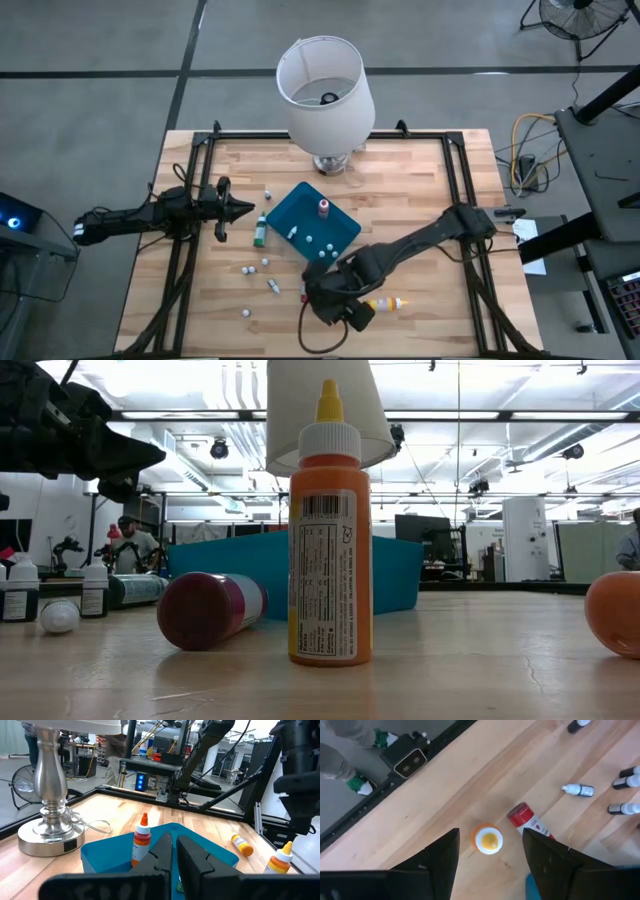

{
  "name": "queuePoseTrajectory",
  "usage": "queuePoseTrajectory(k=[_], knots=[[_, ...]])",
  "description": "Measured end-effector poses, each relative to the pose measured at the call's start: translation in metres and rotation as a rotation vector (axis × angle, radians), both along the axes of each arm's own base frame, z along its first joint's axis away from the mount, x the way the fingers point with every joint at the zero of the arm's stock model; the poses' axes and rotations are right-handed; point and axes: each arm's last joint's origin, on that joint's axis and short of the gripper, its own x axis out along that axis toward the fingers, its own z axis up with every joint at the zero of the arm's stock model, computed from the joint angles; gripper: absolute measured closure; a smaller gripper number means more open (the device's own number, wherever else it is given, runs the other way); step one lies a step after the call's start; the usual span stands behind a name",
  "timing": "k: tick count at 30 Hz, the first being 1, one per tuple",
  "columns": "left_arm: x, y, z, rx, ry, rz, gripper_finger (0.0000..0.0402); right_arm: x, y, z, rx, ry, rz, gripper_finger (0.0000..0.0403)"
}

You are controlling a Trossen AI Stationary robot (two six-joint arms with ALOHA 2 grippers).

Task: Pick & Place food coloring
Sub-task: Put the large yellow food coloring bottle into the blue container

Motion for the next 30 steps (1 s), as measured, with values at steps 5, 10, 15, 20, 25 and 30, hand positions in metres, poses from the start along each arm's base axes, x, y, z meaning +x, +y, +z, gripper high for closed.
queuePoseTrajectory(k=[5, 10, 15, 20, 25, 30], knots=[[0.000, 0.000, 0.000, 0.000, 0.000, 0.000, 0.0402, 0.003, -0.001, -0.008, -0.014, 0.016, 0.003, 0.0195], [0.000, 0.000, 0.000, 0.000, 0.000, 0.000, 0.0402, 0.007, -0.002, -0.021, -0.045, 0.037, -0.004, 0.0195], [0.000, 0.000, 0.000, 0.000, 0.000, 0.000, 0.0402, 0.012, -0.003, -0.034, -0.060, 0.068, -0.009, 0.0195], [0.000, 0.000, 0.000, 0.000, 0.000, 0.000, 0.0402, 0.014, -0.003, -0.043, -0.068, 0.088, -0.011, 0.0195], [0.000, 0.000, 0.000, 0.000, 0.000, 0.000, 0.0402, 0.014, -0.003, -0.047, -0.072, 0.096, -0.011, 0.0195], [0.000, 0.000, 0.000, 0.000, 0.000, 0.000, 0.0402, 0.014, -0.003, -0.049, -0.072, 0.098, -0.005, 0.0195]])
